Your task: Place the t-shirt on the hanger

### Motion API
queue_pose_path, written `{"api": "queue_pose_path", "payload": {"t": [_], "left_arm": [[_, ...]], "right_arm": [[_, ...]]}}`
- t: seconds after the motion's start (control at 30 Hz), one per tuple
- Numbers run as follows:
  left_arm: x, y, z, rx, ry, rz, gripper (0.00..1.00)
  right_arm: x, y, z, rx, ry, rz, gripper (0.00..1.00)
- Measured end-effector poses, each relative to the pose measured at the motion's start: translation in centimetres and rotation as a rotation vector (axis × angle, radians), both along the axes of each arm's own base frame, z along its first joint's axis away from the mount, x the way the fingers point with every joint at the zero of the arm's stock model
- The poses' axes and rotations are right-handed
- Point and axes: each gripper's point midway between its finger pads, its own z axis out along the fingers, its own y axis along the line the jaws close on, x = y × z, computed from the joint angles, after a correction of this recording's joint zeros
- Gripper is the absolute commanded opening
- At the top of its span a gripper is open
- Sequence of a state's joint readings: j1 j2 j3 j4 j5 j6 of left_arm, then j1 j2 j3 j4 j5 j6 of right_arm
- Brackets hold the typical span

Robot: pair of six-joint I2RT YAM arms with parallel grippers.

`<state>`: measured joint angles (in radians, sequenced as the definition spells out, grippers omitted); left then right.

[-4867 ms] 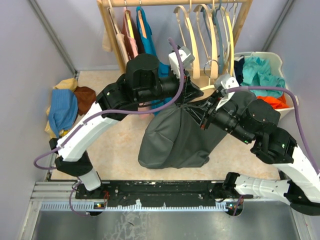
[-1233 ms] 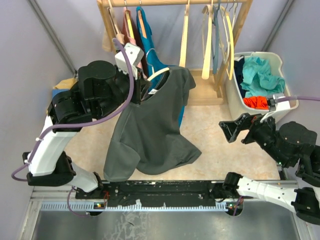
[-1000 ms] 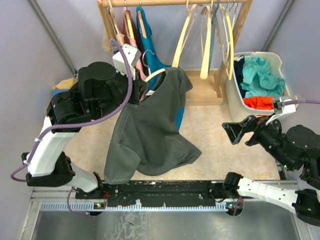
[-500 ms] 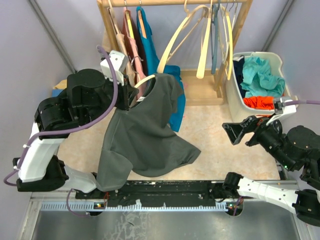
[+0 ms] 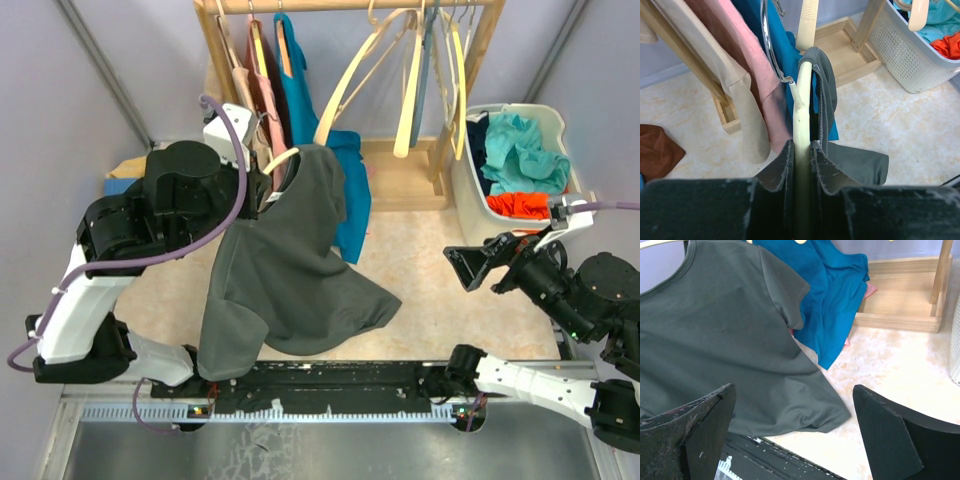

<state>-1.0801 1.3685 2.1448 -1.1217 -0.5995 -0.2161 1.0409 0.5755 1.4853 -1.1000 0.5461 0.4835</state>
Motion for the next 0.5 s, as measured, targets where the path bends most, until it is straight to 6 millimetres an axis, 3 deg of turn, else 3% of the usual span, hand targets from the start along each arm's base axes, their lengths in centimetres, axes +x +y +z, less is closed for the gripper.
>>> {"api": "queue_pose_path", "payload": {"t": [0.5], "left_arm": [[-0.5, 0.96, -0.75, 0.005, 0.018, 0.011, 0.0]], "right_arm": [[-0.05, 0.23, 0.23, 0.009, -0.004, 0.01, 0.99]]}}
